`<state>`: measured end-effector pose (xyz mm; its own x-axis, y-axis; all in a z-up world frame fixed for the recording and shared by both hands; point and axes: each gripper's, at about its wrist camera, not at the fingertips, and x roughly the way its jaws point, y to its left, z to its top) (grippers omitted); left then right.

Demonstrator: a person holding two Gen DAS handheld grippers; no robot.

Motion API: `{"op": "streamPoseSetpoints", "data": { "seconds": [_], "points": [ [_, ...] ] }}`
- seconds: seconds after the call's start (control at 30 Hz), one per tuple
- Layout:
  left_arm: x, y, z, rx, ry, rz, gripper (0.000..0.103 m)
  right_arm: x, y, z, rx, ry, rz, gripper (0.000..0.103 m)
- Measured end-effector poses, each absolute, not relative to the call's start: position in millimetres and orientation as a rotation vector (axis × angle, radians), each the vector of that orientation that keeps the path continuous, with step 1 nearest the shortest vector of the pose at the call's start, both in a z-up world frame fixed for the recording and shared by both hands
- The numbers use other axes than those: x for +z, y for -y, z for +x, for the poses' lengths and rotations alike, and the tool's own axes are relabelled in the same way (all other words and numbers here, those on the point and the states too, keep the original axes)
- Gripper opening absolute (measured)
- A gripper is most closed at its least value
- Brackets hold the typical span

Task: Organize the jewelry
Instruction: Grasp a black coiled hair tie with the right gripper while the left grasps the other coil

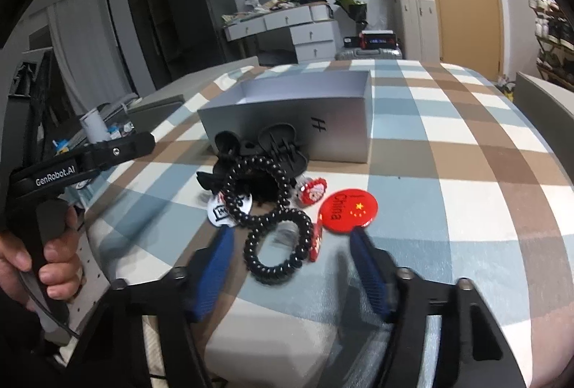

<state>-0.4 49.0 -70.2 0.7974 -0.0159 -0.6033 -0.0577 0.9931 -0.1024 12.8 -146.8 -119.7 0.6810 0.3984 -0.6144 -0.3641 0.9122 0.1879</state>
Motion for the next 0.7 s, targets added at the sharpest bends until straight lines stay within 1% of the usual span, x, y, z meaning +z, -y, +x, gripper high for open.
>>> {"op": "streamPoseSetpoints", "data": {
  "seconds": [0.07,0.1,0.13,0.17,0.2,0.27,0.57,0.7],
  "points": [
    [-71,-49,0,0.024,-0.647,-0.113,0.102,-122,146,12,0.422,-0.715,0.042,0.042],
    [-70,-49,0,0.025,-0.647,-0.112,0.102,-123,146,12,0.422,-0.719,0.037,0.038],
    [-70,-49,-1,0.025,-0.645,-0.111,0.102,-124,145,11,0.421,-0.723,0.033,0.029],
    [-69,-49,0,0.026,-0.643,-0.111,0.102,-124,145,11,0.411,-0.726,0.030,0.023],
    [-69,-50,0,0.028,-0.642,-0.110,0.102,-125,146,10,0.394,-0.730,0.029,0.021],
    [-68,-50,0,0.028,-0.640,-0.110,0.102,-126,150,9,0.391,-0.732,0.046,0.011],
    [-60,-35,2,-0.065,-0.625,-0.073,0.102,-116,154,-3,0.399,-0.663,0.043,0.009],
    [-60,-6,11,-0.163,-0.647,0.066,0.102,-113,163,-5,0.385,-0.639,0.065,0.009]
  ]
}}
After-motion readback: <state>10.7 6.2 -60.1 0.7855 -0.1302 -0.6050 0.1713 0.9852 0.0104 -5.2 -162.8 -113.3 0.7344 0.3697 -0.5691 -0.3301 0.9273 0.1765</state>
